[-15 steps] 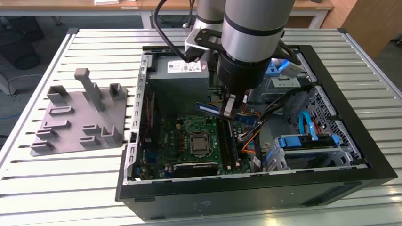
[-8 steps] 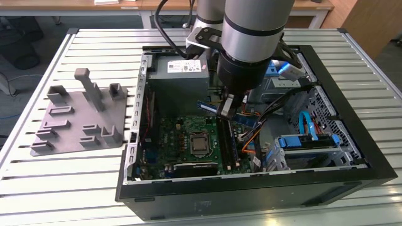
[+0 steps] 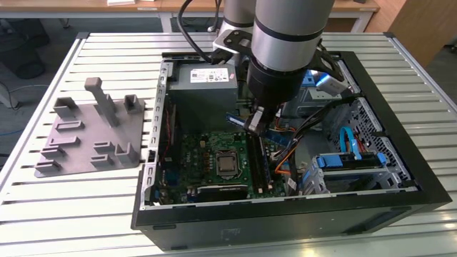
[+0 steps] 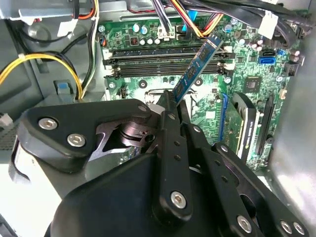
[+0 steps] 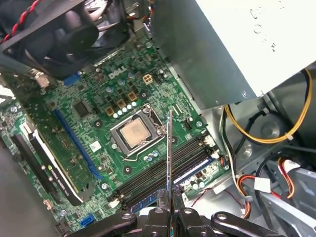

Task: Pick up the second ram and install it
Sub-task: 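Insert the second ram into the second slot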

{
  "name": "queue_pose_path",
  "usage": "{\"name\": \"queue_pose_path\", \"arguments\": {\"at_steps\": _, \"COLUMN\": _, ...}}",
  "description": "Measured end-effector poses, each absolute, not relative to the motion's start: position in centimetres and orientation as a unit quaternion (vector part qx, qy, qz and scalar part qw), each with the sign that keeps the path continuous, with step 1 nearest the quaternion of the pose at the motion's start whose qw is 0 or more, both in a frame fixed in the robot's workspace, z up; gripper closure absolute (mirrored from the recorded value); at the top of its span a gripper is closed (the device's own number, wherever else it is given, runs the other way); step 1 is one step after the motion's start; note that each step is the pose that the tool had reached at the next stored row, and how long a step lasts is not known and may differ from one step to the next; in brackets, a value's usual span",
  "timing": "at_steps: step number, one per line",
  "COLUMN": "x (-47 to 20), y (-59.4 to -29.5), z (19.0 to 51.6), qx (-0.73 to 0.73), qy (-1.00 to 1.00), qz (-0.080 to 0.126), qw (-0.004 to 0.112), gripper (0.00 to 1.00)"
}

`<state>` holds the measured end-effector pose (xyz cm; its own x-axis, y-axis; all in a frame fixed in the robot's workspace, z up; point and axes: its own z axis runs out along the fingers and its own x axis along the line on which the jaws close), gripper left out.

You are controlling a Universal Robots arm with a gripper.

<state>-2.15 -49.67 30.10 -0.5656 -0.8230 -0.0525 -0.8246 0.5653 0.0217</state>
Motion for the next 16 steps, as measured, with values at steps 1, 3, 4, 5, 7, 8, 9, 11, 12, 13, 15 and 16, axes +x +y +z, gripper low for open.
{"name": "queue_pose_path", "arguments": {"at_steps": 1, "x": -2.15, "y": -49.67, "z": 30.09, "qx": -0.461, "qy": 0.887, "qz": 0.022, "qw": 0.018, "gripper": 0.86}}
{"name": "queue_pose_path", "arguments": {"at_steps": 3, "x": -2.15, "y": -49.67, "z": 30.08, "qx": -0.453, "qy": 0.891, "qz": 0.022, "qw": 0.018, "gripper": 0.86}}
{"name": "queue_pose_path", "arguments": {"at_steps": 4, "x": -2.15, "y": -49.67, "z": 30.07, "qx": -0.449, "qy": 0.893, "qz": 0.021, "qw": 0.019, "gripper": 0.86}}
{"name": "queue_pose_path", "arguments": {"at_steps": 5, "x": -2.15, "y": -49.67, "z": 30.07, "qx": -0.445, "qy": 0.895, "qz": 0.021, "qw": 0.019, "gripper": 0.86}}
{"name": "queue_pose_path", "arguments": {"at_steps": 7, "x": -2.15, "y": -49.67, "z": 30.05, "qx": -0.437, "qy": 0.899, "qz": 0.021, "qw": 0.019, "gripper": 0.86}}
{"name": "queue_pose_path", "arguments": {"at_steps": 8, "x": -2.15, "y": -49.67, "z": 30.04, "qx": -0.433, "qy": 0.901, "qz": 0.021, "qw": 0.019, "gripper": 0.86}}
{"name": "queue_pose_path", "arguments": {"at_steps": 9, "x": -2.15, "y": -49.67, "z": 30.03, "qx": -0.429, "qy": 0.903, "qz": 0.021, "qw": 0.019, "gripper": 0.86}}
{"name": "queue_pose_path", "arguments": {"at_steps": 11, "x": -2.15, "y": -49.67, "z": 30.02, "qx": -0.422, "qy": 0.906, "qz": 0.021, "qw": 0.019, "gripper": 0.86}}
{"name": "queue_pose_path", "arguments": {"at_steps": 12, "x": -2.15, "y": -49.67, "z": 30.01, "qx": -0.418, "qy": 0.908, "qz": 0.021, "qw": 0.019, "gripper": 0.86}}
{"name": "queue_pose_path", "arguments": {"at_steps": 13, "x": -2.15, "y": -49.67, "z": 30.00, "qx": -0.414, "qy": 0.910, "qz": 0.020, "qw": 0.019, "gripper": 0.86}}
{"name": "queue_pose_path", "arguments": {"at_steps": 15, "x": -2.15, "y": -49.67, "z": 29.97, "qx": -0.407, "qy": 0.913, "qz": 0.020, "qw": 0.019, "gripper": 0.86}}
{"name": "queue_pose_path", "arguments": {"at_steps": 16, "x": -2.15, "y": -49.67, "z": 29.97, "qx": -0.403, "qy": 0.915, "qz": 0.020, "qw": 0.020, "gripper": 0.86}}
